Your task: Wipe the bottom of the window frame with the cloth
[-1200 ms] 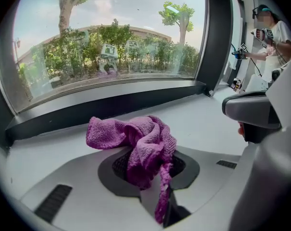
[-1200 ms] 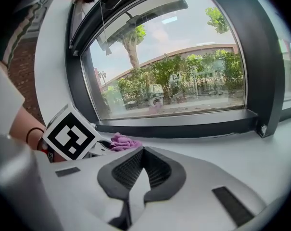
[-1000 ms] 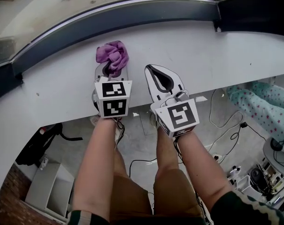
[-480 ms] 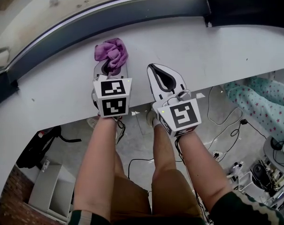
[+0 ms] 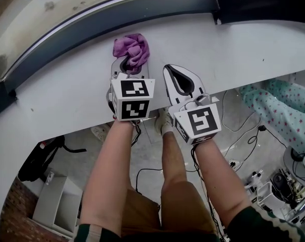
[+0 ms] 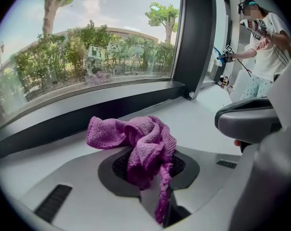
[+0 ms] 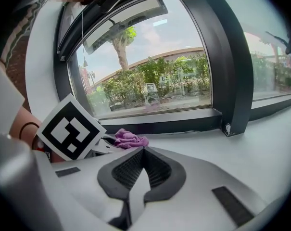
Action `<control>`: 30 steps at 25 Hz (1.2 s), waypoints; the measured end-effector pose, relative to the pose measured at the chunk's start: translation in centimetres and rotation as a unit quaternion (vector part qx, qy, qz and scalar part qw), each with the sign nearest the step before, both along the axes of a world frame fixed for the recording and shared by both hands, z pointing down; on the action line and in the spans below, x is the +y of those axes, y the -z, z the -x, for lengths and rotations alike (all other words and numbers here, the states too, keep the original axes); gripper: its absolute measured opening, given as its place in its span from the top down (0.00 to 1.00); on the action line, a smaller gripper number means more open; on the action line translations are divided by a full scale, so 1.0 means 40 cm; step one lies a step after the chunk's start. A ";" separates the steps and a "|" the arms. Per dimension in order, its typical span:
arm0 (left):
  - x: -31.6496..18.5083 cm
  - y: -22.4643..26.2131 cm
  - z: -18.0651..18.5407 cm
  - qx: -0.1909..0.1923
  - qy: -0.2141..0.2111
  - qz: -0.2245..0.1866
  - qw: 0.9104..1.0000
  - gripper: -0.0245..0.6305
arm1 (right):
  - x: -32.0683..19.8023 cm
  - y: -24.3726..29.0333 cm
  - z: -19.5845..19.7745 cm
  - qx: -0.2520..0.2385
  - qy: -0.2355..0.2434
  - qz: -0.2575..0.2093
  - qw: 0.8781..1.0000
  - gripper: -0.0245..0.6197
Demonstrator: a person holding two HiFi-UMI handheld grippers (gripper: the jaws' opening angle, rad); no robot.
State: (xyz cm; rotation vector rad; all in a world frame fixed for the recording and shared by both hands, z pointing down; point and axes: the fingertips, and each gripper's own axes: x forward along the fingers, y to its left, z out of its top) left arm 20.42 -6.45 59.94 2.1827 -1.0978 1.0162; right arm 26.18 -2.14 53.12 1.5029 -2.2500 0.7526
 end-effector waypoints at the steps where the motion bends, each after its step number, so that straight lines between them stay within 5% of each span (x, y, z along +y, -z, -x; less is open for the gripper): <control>1: -0.001 0.001 -0.010 0.001 -0.002 -0.001 1.000 0.81 | 0.001 -0.001 -0.010 0.001 -0.002 0.000 1.000 0.94; 22: 0.007 0.006 -0.262 0.015 -0.055 -0.017 0.998 0.81 | 0.043 0.002 -0.224 0.020 -0.048 -0.002 0.999 0.94; 30: 0.033 0.039 -0.405 0.023 -0.123 -0.014 0.992 0.81 | 0.094 0.039 -0.280 0.033 -0.063 0.001 0.997 0.94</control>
